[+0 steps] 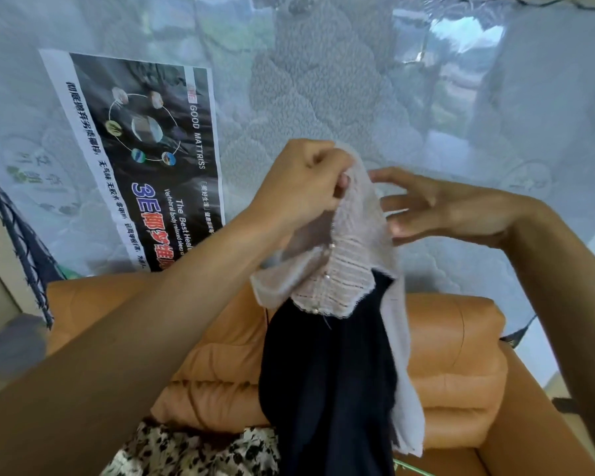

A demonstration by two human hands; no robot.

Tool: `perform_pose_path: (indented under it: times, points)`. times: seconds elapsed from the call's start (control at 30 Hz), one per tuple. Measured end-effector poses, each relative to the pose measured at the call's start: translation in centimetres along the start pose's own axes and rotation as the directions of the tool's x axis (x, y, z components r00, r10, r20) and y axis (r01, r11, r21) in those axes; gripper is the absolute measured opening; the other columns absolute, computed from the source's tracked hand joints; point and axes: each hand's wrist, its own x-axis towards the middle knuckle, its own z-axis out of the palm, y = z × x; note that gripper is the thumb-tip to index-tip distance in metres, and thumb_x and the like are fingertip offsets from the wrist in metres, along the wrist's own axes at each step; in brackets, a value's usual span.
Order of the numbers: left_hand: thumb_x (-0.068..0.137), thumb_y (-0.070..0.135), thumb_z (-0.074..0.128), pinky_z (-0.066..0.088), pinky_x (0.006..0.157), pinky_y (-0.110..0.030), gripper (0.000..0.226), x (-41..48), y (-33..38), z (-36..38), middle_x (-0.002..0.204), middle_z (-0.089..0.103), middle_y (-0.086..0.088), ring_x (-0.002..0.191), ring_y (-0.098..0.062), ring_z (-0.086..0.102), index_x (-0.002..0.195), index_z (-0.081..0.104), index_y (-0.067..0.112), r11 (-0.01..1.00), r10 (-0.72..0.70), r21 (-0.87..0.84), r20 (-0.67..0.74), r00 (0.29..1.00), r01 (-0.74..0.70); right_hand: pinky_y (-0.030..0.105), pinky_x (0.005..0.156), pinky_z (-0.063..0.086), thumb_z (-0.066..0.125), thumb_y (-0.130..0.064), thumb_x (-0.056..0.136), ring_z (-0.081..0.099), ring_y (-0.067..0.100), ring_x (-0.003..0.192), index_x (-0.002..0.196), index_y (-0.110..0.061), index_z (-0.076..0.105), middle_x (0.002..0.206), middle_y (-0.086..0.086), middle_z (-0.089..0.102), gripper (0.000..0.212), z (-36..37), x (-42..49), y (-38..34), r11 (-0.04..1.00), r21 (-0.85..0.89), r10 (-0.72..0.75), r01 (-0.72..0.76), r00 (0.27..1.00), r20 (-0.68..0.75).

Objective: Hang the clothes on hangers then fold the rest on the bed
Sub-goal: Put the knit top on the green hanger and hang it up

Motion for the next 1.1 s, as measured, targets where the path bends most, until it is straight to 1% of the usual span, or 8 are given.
perform_pose_path:
  times: [0.23, 0.33, 0.4, 0.53, 0.63, 0.8, 0.87, 1.1]
  points:
    - [0.089, 0.025, 0.063, 0.053, 0.079, -0.046, 0.024, -2.4, -3.7, -0.4, 0.084, 0.071, -0.012, 0.085, -0.026, 0.068, 0.076, 0.071, 0.006, 0.936, 0.147, 0.317, 0.040, 0.988, -0.152, 0.027, 0.052, 0.041, 0.059, 0.008, 0.082, 0.051, 0.015, 0.058, 0.080, 0.007, 0.059, 0.064, 0.008, 0.053, 0.003, 5.5, 4.4, 0.6, 0.997, -0.075, -0.011, -0.015, 0.942, -0.335]
    - [0.089, 0.033, 0.070, 0.046, 0.082, -0.031, 0.017, -5.7, -9.4, -1.3, 0.104, 0.060, 0.005, 0.098, -0.013, 0.058, 0.098, 0.063, 0.020, 0.918, 0.080, 0.397, -0.167, 0.983, -0.007, 0.028, 0.049, 0.038, 0.052, 0.013, 0.084, 0.046, 0.019, 0.050, 0.068, -0.002, 0.050, 0.058, 0.010, 0.046, 0.022, 6.3, 5.0, 1.3, 0.996, 0.086, 0.054, -0.013, 0.869, -0.492]
    - [0.076, 0.055, 0.070, 0.045, 0.089, -0.033, 0.057, -8.5, -13.4, -1.0, 0.115, 0.049, 0.008, 0.109, -0.014, 0.052, 0.119, 0.050, 0.023, 0.887, -0.126, 0.396, -0.286, 0.950, 0.236, 0.029, 0.048, 0.038, 0.051, 0.014, 0.086, 0.045, 0.024, 0.053, 0.070, -0.006, 0.049, 0.066, 0.016, 0.045, 0.025, 6.8, 5.3, 1.3, 0.985, 0.173, 0.077, 0.022, 0.835, -0.545]
    - [0.046, 0.092, 0.069, 0.049, 0.094, -0.038, 0.120, -13.6, -19.1, 1.4, 0.136, 0.050, 0.009, 0.123, -0.016, 0.051, 0.141, 0.046, 0.022, 0.573, -0.815, -0.044, -0.135, 0.563, 0.819, 0.031, 0.052, 0.052, 0.053, 0.014, 0.086, 0.052, 0.024, 0.051, 0.075, 0.000, 0.056, 0.078, 0.023, 0.050, 0.018, 7.5, 5.5, 1.3, 0.959, 0.276, 0.113, 0.058, 0.818, -0.564]
    - [0.043, 0.084, 0.077, 0.051, 0.095, -0.054, 0.106, -15.1, -20.7, 2.1, 0.134, 0.061, -0.003, 0.124, -0.030, 0.056, 0.127, 0.064, 0.022, 0.118, -0.900, -0.467, 0.323, 0.293, 0.877, 0.034, 0.062, 0.061, 0.053, 0.017, 0.085, 0.065, 0.031, 0.064, 0.086, 0.017, 0.061, 0.083, 0.043, 0.056, 0.008, 8.8, 5.2, 1.3, 0.961, 0.269, 0.069, 0.072, 0.875, -0.480]
    - [0.079, 0.029, 0.087, 0.053, 0.088, -0.018, 0.064, -14.7, -20.8, 2.6, 0.131, 0.058, 0.009, 0.110, 0.003, 0.060, 0.134, 0.054, 0.027, 0.158, -0.845, -0.658, 0.296, 0.446, 0.736, 0.056, 0.073, 0.056, 0.054, 0.018, 0.074, 0.058, 0.036, 0.073, 0.080, 0.021, 0.052, 0.076, 0.039, 0.056, 0.007, 11.0, 3.6, 2.0, 0.967, 0.243, 0.010, 0.070, 0.950, -0.313]
    - [0.103, 0.021, 0.055, 0.057, 0.068, -0.023, 0.026, -14.1, -20.6, 3.0, 0.119, 0.065, -0.002, 0.087, -0.009, 0.064, 0.128, 0.057, 0.013, 0.319, -0.806, -0.555, 0.267, 0.527, 0.769, 0.051, 0.071, 0.046, 0.056, 0.013, 0.067, 0.053, 0.031, 0.074, 0.077, 0.019, 0.047, 0.072, 0.026, 0.051, 0.015, 10.9, 3.2, 3.1, 0.964, 0.258, 0.016, 0.066, 0.953, -0.302]
    - [0.089, 0.006, 0.062, 0.051, 0.101, -0.040, 0.035, -12.7, -19.5, 2.0, 0.128, 0.067, -0.015, 0.118, -0.026, 0.065, 0.125, 0.064, 0.003, 0.480, -0.582, -0.642, 0.278, 0.764, 0.599, 0.053, 0.083, 0.061, 0.074, 0.013, 0.077, 0.072, 0.038, 0.080, 0.103, 0.005, 0.070, 0.092, 0.024, 0.073, 0.028, 8.9, -0.1, 8.7, 0.883, 0.458, 0.310, -0.102, 0.860, -0.406]
